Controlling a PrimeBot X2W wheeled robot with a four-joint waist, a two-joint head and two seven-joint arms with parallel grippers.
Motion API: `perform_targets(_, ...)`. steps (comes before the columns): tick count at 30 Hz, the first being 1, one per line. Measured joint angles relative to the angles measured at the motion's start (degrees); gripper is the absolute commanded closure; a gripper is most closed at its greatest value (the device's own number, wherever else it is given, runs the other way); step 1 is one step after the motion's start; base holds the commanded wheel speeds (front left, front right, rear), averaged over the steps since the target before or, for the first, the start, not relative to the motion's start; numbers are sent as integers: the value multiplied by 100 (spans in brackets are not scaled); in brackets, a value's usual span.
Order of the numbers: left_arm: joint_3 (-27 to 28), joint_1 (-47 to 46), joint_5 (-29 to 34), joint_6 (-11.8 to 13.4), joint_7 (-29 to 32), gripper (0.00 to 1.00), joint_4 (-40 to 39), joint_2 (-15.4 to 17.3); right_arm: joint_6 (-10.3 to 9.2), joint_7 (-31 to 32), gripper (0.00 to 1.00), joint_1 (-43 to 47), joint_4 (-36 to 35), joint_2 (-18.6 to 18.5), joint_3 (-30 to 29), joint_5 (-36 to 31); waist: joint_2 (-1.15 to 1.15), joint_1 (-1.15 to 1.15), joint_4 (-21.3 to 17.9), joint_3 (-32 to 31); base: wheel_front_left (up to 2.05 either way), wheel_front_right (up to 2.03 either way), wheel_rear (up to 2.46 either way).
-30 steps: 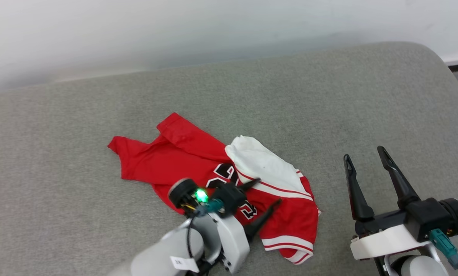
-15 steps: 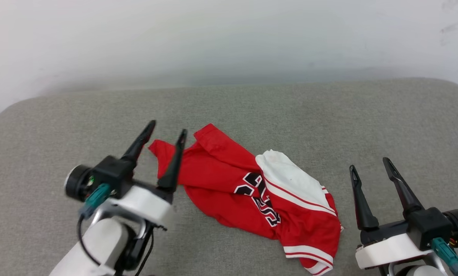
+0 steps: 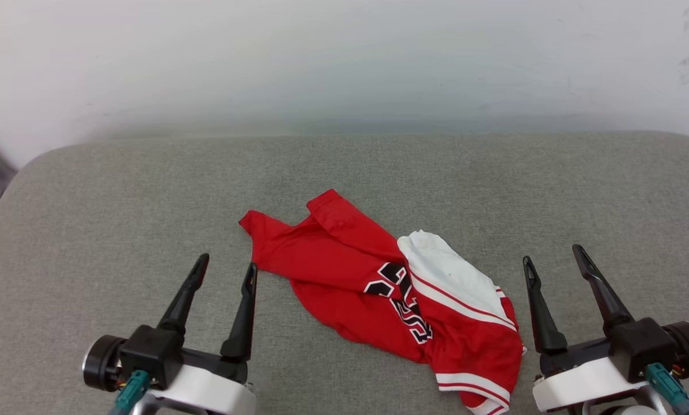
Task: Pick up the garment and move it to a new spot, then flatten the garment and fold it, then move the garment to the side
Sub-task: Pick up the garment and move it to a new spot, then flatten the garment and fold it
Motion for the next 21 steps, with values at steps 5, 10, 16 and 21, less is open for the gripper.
perform_targets(5,220,138,314,-352,0,0,88,-363,0,0,0,1,25,1,19,2,0,0,25,-3,0,0,0)
perform_targets(10,437,139,532,-615,0,0,157,-624,0,0,0,-1,19,0,44,8,0,0,52,23,0,0,0)
perform_targets(16,547,58,722,-854,0,0,236,-818,1,182,0,-55,412,-89,516,-151,0,0,134,174,0,0,0)
perform_targets(21,654,1,787,-951,0,0,307,-915,-1,1592,0,-560,525,-633,1234,408,0,1,217,346,0,0,0)
